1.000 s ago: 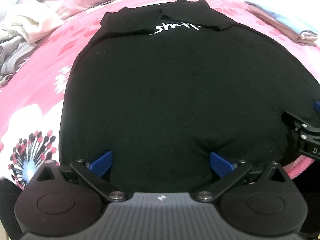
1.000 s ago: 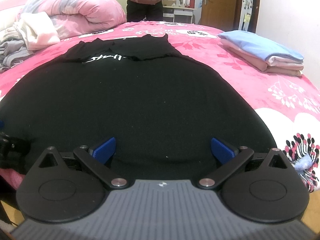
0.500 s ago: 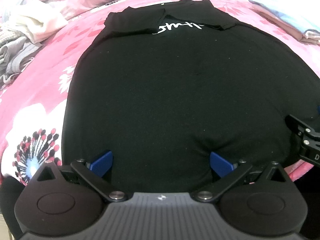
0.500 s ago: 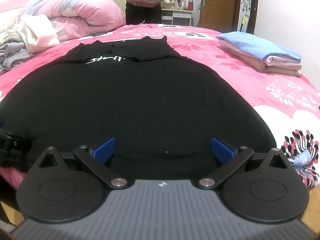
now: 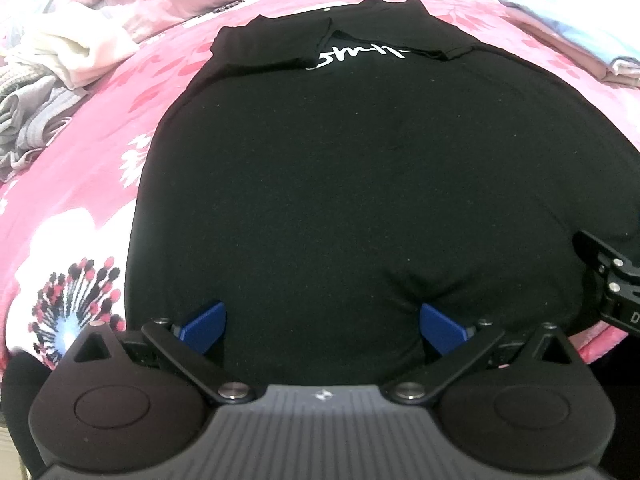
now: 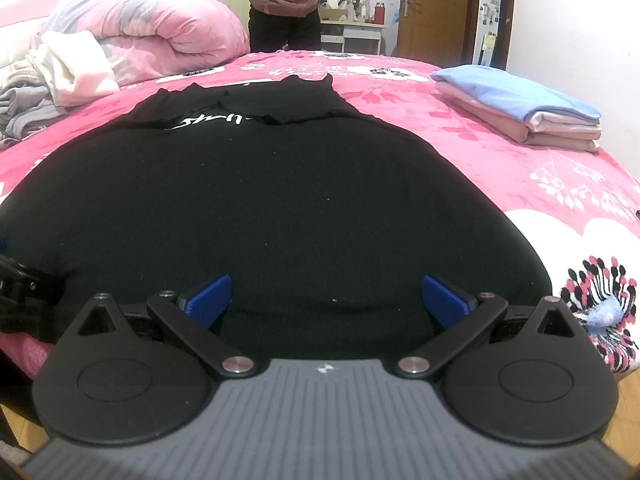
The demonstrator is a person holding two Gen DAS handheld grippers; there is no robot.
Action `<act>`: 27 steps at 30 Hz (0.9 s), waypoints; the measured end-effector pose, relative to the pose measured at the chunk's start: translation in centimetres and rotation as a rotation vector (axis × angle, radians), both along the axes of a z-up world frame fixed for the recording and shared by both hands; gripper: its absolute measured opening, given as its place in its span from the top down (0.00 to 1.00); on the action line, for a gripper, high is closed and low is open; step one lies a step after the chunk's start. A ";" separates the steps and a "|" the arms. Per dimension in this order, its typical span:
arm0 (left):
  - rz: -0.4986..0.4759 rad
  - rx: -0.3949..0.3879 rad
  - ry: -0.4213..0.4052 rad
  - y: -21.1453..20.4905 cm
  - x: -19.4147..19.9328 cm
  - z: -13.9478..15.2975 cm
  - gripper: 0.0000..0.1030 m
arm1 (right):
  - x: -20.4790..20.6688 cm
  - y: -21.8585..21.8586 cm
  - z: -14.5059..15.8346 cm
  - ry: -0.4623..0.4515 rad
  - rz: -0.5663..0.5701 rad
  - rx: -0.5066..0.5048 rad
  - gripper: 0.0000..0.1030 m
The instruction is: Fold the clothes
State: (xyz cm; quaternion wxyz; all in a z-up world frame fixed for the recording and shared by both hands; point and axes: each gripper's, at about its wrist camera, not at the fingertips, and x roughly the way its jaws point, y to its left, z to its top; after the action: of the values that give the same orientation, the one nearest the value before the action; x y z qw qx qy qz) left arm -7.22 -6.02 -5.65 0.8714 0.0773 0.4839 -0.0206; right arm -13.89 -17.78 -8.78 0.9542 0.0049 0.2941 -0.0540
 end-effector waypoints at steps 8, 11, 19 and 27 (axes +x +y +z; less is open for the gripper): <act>0.004 0.008 0.000 -0.2 -0.1 0.1 0.00 | -0.1 0.0 0.0 -0.003 -0.002 0.001 0.01; 0.005 0.011 0.001 -0.2 0.0 0.1 0.00 | -0.1 0.1 0.0 -0.004 -0.003 0.001 0.01; 0.007 0.020 0.000 -0.3 -0.1 0.2 0.00 | -0.1 0.2 -0.1 -0.007 -0.005 0.002 0.01; -0.001 0.016 -0.011 -0.2 -0.2 0.1 0.00 | -0.1 0.2 -0.1 -0.009 -0.006 0.002 0.01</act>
State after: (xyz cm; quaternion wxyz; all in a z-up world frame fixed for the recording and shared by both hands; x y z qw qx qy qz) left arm -7.44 -6.17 -5.53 0.8734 0.0845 0.4793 -0.0167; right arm -13.97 -17.60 -8.87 0.9554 0.0070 0.2898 -0.0567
